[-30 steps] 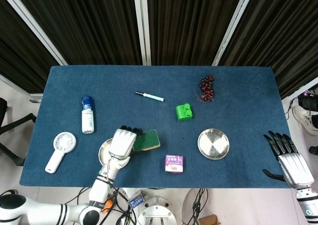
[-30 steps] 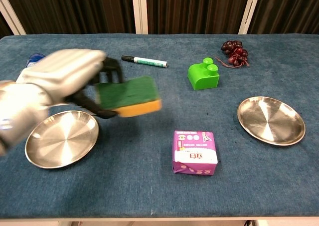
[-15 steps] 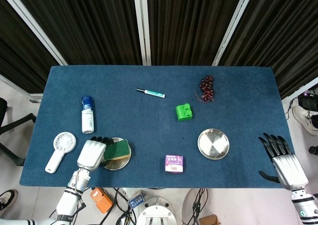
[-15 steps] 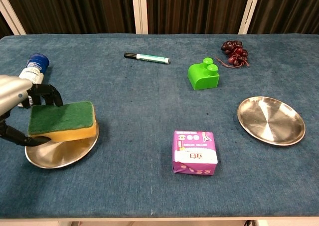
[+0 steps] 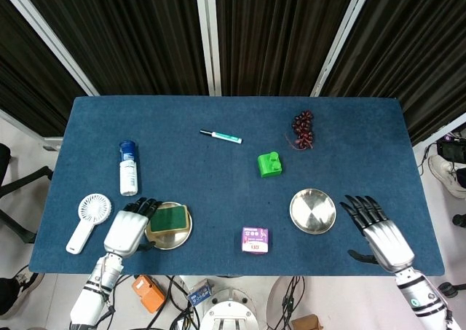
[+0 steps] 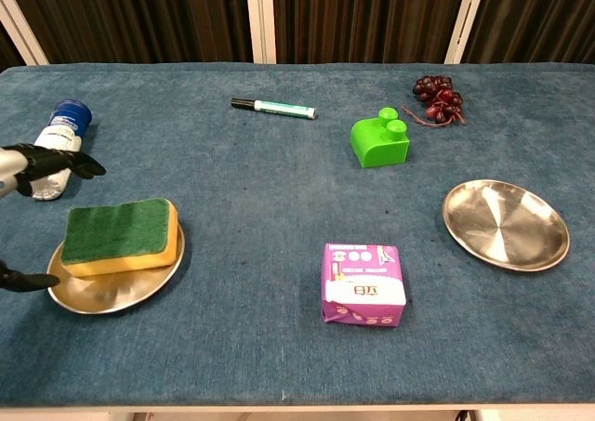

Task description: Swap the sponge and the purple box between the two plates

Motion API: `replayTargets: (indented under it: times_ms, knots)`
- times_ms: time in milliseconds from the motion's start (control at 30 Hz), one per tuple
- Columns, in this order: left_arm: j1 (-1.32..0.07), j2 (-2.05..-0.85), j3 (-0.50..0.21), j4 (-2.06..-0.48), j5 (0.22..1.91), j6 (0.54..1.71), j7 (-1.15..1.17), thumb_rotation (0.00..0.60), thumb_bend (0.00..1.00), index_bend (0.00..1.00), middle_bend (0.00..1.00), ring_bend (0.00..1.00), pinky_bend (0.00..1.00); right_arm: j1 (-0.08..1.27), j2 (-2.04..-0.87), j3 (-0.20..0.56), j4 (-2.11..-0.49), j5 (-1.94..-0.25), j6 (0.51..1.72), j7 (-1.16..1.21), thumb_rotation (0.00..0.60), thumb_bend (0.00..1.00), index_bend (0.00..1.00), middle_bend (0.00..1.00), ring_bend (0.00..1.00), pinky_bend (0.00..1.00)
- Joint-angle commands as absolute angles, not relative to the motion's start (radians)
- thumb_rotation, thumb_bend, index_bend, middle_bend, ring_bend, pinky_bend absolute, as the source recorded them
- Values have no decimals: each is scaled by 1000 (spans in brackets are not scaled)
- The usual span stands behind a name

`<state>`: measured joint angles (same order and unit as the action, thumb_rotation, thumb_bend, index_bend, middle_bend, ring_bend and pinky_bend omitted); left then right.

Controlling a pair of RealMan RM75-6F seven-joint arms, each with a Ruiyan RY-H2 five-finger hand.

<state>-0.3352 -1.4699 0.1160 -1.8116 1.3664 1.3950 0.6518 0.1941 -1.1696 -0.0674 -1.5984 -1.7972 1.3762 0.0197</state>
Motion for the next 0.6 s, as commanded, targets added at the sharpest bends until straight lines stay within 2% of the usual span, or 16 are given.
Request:
replayTargets:
  times_ms: [33,200,267,333,600]
  knots:
    - [-285,-1409,162,-1856,1458,1473,665,600,32,159,173,151,319,256,-1206,-52,-1682,-1814,1283,-47,600,250,0,0,0,69]
    - [-235,-1357,183,-1871,1515,1533,635,600,39,159,173,151,319,344,-1275,-18,-1799,-1728,1090,-184,600,250,0,0,0,70]
    - [-212,-1338,184,-1861,1526,1555,597,600,40,159,173,151,318,386,-1345,2,-1832,-1658,993,-263,600,250,0,0,0,70]
    - [-197,-1325,180,-1847,1523,1561,562,600,40,159,173,151,319,408,-1422,22,-1831,-1594,947,-330,600,250,0,0,0,70]
    - [-160,-1299,165,-1806,1509,1551,474,600,43,159,173,151,305,455,-1633,60,-1763,-1411,896,-491,600,250,0,29,0,94]
